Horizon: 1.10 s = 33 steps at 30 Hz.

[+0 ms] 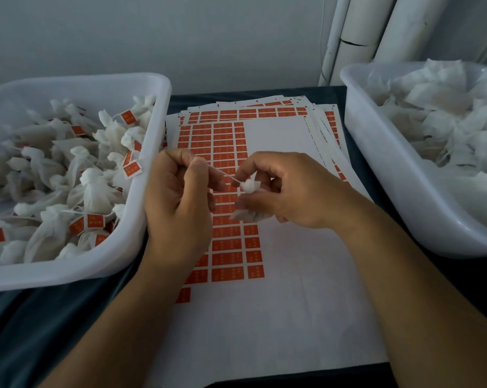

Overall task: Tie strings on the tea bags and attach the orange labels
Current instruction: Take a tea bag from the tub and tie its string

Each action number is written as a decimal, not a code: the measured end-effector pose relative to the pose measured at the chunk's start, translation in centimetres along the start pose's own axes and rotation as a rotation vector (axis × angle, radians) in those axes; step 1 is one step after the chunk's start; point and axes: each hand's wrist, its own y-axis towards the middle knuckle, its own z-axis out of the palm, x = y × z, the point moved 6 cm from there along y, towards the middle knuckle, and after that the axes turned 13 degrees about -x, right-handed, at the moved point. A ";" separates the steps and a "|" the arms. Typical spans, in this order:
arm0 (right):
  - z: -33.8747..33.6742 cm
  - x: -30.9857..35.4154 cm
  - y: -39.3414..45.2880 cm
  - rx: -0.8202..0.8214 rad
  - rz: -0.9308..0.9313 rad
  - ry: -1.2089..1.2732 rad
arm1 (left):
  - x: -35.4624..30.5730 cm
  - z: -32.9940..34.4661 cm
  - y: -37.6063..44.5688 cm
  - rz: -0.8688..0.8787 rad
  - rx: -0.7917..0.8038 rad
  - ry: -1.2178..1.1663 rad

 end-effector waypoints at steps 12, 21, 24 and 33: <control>0.2 -0.7 0.0 0.044 0.011 -0.051 | -0.4 0.1 -0.3 0.018 0.057 -0.029; 0.3 -0.4 -0.1 0.070 -0.010 -0.148 | 0.0 0.5 -0.2 -0.038 0.105 -0.024; 0.4 -0.8 -0.1 0.094 0.006 -0.167 | -0.6 0.3 -0.3 -0.026 0.094 -0.039; -0.3 -1.3 -0.6 0.158 0.109 -0.136 | -1.9 -2.2 -3.1 0.020 0.388 0.192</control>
